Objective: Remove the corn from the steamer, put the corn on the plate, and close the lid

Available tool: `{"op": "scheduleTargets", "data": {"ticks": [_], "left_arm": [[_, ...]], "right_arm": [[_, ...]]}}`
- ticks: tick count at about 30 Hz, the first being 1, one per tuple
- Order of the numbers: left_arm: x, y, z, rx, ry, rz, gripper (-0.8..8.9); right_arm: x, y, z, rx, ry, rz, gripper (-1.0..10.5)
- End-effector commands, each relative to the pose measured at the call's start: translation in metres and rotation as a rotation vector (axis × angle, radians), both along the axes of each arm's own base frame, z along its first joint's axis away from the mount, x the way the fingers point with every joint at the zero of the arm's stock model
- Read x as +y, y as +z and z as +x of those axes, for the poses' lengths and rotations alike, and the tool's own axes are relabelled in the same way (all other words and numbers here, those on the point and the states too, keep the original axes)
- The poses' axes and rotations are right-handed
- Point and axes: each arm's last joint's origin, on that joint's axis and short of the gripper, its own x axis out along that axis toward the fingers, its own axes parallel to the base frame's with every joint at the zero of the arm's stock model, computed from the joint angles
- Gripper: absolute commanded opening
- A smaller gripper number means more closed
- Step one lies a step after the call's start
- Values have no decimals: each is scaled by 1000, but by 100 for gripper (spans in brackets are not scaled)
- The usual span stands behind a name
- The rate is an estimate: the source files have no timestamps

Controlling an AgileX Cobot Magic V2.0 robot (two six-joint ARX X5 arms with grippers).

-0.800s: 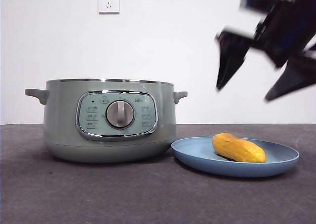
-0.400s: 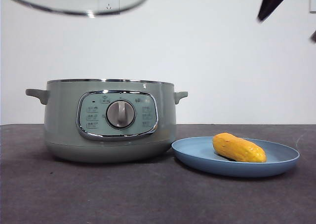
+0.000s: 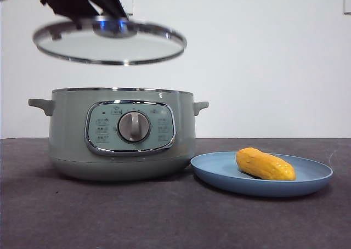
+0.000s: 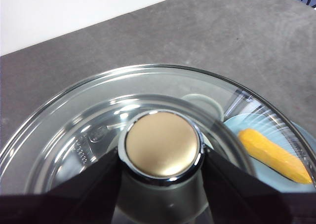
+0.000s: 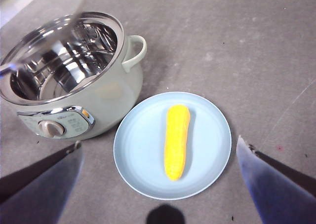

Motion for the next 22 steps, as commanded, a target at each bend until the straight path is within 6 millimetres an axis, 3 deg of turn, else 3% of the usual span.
{"op": "scheduleTargets", "data": {"ticks": [1, 6, 22], "left_arm": [[-3, -5, 3, -67, -17, -22, -8], [-5, -24, 8, -72, -13, -22, -8], [-15, -45, 30, -84, 21, -1, -9]], "right_arm": [[0, -2, 0, 3, 1, -7, 567], [0, -3, 1, 7, 1, -9, 567], [0, -5, 0, 28, 1, -18, 567]]}}
